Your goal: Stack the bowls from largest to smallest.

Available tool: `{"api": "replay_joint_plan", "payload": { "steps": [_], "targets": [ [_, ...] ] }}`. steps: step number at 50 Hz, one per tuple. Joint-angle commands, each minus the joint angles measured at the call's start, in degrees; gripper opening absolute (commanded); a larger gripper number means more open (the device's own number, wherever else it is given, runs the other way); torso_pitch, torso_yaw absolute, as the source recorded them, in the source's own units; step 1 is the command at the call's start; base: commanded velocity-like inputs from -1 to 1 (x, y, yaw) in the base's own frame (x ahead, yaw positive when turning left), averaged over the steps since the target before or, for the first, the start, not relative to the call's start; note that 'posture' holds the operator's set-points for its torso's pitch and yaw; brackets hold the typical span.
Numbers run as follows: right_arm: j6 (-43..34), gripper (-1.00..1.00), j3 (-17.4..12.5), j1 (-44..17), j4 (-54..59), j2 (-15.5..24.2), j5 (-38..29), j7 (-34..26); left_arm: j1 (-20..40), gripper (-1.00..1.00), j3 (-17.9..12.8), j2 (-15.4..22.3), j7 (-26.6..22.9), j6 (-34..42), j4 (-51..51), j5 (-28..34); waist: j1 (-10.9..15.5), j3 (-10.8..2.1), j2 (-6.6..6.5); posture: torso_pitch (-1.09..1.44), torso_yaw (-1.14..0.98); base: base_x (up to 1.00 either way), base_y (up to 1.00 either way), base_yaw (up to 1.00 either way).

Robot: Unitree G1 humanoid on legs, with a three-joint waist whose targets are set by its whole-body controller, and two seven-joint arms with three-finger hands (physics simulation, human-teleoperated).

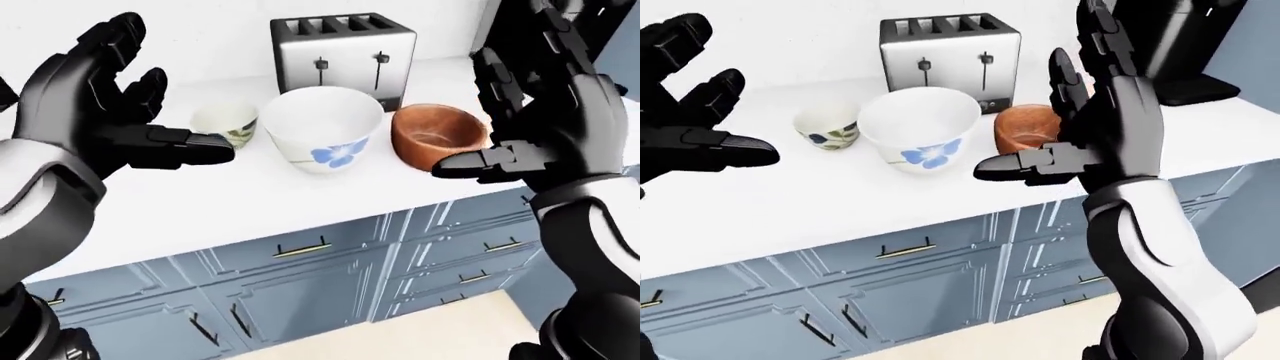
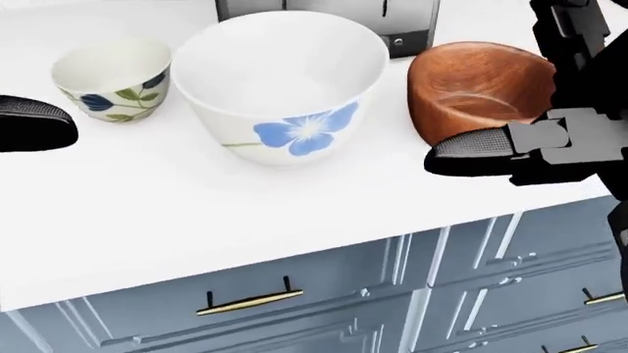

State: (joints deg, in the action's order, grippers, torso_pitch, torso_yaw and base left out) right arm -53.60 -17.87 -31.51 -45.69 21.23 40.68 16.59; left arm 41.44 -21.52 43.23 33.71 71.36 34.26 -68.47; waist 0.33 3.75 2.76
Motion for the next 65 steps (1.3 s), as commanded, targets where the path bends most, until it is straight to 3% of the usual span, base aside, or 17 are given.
{"api": "replay_joint_plan", "payload": {
  "steps": [1,6,9,10,17,20,21,23,35,40,45,50,54,57,60,62,65],
  "targets": [
    [1.0,1.00,-0.3,-2.5,-1.9,0.7,1.7,0.8,2.1,1.00,-2.3,1.5,0.3,-1.5,0.0,0.6,0.3,-1.40,0.06,0.00,0.00,0.45,0.00,0.00],
    [0.4,1.00,-1.1,-3.1,-2.5,2.0,4.8,2.6,1.6,1.00,-3.9,2.9,1.5,-1.8,-0.1,-2.2,-0.3,-0.36,-1.15,0.00,0.00,0.05,0.00,0.00],
    [0.6,1.00,-1.0,-3.4,-2.5,2.9,5.9,3.3,0.3,1.00,-4.4,4.0,1.7,-2.7,0.1,-3.4,-0.7,-1.00,-5.22,0.00,0.00,0.00,0.00,0.00],
    [0.4,1.00,-1.1,-3.6,-2.6,3.2,6.4,3.6,0.1,1.00,-4.7,4.6,2.0,-2.9,0.1,-4.2,-0.9,-0.93,-3.61,0.00,0.00,0.00,0.00,0.00],
    [-0.9,1.00,-2.7,-4.6,-4.5,7.1,12.3,6.2,-1.7,1.00,-5.4,8.1,3.1,-5.5,0.2,-8.0,0.1,-0.42,-4.27,0.00,0.00,0.00,0.00,0.00],
    [-0.4,1.00,-2.9,-4.4,-4.2,8.8,13.1,5.8,-2.6,1.00,-6.2,9.8,3.4,-6.0,0.1,-9.7,-0.3,0.76,-2.01,0.00,0.00,-0.03,0.00,0.00],
    [-0.6,1.00,-3.2,-4.5,-4.3,9.3,13.7,6.0,-2.9,1.00,-6.5,10.3,3.7,-6.2,0.2,-10.2,0.1,-0.07,-3.04,0.00,0.00,-0.02,0.00,0.00],
    [-1.4,1.00,-3.6,-5.0,-4.4,10.6,15.1,6.5,-3.6,1.00,-6.5,11.0,3.8,-6.8,0.4,-10.9,-0.1,-0.94,-3.23,0.00,0.00,0.00,0.00,0.00],
    [-11.7,1.00,-1.5,-5.1,-8.8,19.3,4.7,-4.1,-4.9,1.00,-6.9,12.6,3.7,-8.1,0.4,-11.9,-0.7,-0.80,-3.26,0.00,0.00,0.00,0.00,0.00],
    [-18.0,1.00,3.9,-6.3,-14.1,23.1,-8.4,-12.3,-5.7,1.00,-7.3,13.0,3.2,-8.6,0.2,-11.7,-0.8,-0.47,-3.10,0.00,0.00,0.00,0.00,0.00],
    [-16.8,1.00,13.7,-6.0,-14.3,26.9,-26.8,-22.5,-6.7,1.00,-8.3,12.9,3.3,-8.4,0.8,-12.2,-1.0,-0.39,-3.28,0.00,0.00,0.00,0.00,0.00],
    [-15.7,1.00,23.9,-5.5,-12.9,27.2,-50.1,-35.4,-7.1,1.00,-7.6,12.5,1.7,-9.1,0.5,-10.1,-1.2,-0.29,-3.62,0.00,0.00,0.00,0.00,0.00],
    [-11.9,1.00,27.6,-5.5,-9.4,23.1,-70.7,-49.8,-7.0,1.00,-8.4,12.6,2.7,-8.5,0.9,-11.4,-1.5,-0.35,-4.09,0.00,0.00,0.00,0.00,0.00],
    [-3.3,1.00,27.5,-4.5,-4.3,16.7,-88.8,-62.8,-7.6,1.00,-8.5,12.6,2.8,-8.8,1.2,-11.6,-1.7,-0.26,-4.50,0.00,0.00,0.00,0.00,0.00],
    [9.3,1.00,22.8,-4.3,0.1,6.1,-103.4,-74.1,-7.7,1.00,-8.3,12.4,2.2,-9.0,0.9,-10.8,-2.0,-0.27,-5.07,0.00,0.00,0.00,0.00,0.00],
    [16.4,1.00,19.1,-4.4,2.4,0.2,-107.9,-77.8,-7.7,1.00,-8.7,12.6,2.3,-8.9,0.9,-11.2,-2.1,-0.42,-5.50,0.00,0.00,0.00,0.00,0.00],
    [23.1,1.00,15.1,-5.8,5.6,-3.9,-111.2,-80.0,-7.8,1.00,-8.7,12.9,1.9,-9.2,0.5,-10.9,-2.3,-0.60,-6.06,0.00,0.00,0.00,0.00,0.00]
  ]
}}
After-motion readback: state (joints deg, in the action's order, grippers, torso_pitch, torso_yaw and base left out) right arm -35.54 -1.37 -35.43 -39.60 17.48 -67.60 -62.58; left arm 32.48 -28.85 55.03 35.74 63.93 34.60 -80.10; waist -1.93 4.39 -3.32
